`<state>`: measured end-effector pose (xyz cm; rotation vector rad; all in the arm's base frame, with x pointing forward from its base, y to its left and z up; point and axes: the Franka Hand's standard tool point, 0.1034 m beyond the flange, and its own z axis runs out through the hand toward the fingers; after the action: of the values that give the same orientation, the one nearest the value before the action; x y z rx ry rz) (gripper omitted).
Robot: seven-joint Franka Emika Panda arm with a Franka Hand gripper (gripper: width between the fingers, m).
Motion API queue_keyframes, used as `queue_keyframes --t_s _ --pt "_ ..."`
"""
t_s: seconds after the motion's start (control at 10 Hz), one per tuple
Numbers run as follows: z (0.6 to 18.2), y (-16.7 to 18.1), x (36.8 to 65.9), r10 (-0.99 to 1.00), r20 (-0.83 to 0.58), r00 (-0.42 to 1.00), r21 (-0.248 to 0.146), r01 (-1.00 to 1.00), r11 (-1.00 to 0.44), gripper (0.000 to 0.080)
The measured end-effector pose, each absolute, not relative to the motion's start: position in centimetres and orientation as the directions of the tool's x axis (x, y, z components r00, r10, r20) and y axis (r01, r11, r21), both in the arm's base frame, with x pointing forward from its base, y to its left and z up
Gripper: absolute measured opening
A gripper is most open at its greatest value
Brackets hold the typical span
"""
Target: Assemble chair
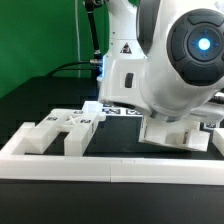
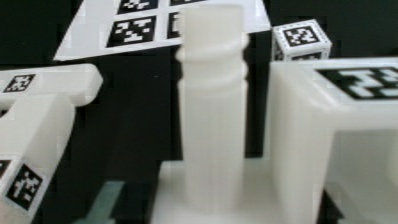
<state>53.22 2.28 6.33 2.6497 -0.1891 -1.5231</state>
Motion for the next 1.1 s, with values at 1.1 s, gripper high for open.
queue_keyframes --t_s 1.1 --pt "5.96 1.51 52.96 -0.152 -0.858 0.49 0.13 -0.079 -0.988 0.0649"
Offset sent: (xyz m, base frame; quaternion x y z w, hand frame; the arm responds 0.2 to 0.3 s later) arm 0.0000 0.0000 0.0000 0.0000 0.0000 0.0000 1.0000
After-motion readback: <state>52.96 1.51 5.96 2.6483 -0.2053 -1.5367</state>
